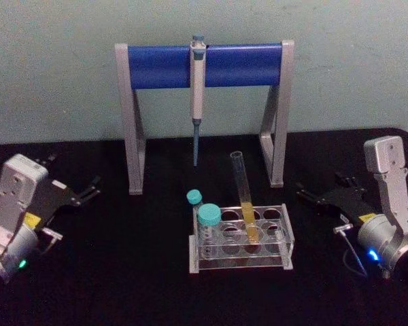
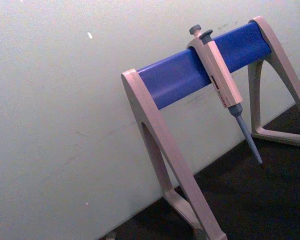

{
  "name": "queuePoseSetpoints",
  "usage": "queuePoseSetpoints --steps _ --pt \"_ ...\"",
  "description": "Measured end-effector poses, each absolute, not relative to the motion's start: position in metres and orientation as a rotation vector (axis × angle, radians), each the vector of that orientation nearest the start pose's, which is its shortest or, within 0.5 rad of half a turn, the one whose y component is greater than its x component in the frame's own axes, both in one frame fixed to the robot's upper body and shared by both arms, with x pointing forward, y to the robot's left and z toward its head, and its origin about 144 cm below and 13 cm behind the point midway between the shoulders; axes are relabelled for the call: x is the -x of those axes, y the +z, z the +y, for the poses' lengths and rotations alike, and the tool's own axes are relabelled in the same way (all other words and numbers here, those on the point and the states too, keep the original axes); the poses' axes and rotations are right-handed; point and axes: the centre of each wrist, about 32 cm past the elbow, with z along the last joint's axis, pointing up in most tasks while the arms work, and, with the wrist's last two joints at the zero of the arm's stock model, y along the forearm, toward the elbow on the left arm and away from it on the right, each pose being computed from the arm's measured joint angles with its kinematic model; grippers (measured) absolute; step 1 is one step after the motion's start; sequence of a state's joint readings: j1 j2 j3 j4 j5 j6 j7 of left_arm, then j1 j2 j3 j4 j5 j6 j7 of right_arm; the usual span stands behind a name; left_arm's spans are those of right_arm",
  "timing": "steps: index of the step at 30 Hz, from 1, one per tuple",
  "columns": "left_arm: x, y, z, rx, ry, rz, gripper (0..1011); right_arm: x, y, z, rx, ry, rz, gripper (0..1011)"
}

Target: Pick up the test tube from the test tube rack, shake it, then place it back into the test tube rack.

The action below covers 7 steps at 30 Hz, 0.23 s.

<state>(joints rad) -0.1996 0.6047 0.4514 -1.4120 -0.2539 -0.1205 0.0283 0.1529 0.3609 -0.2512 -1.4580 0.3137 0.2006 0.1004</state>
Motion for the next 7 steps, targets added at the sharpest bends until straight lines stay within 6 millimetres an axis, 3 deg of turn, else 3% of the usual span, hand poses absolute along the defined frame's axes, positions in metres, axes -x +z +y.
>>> queuePoseSetpoints --steps 7 --pt "-0.4886 1.1398 0.3096 -0.304 1.248 -0.285 1001 -0.4942 1.1494 -0.2700 0.245 -1.276 0.119 1000"
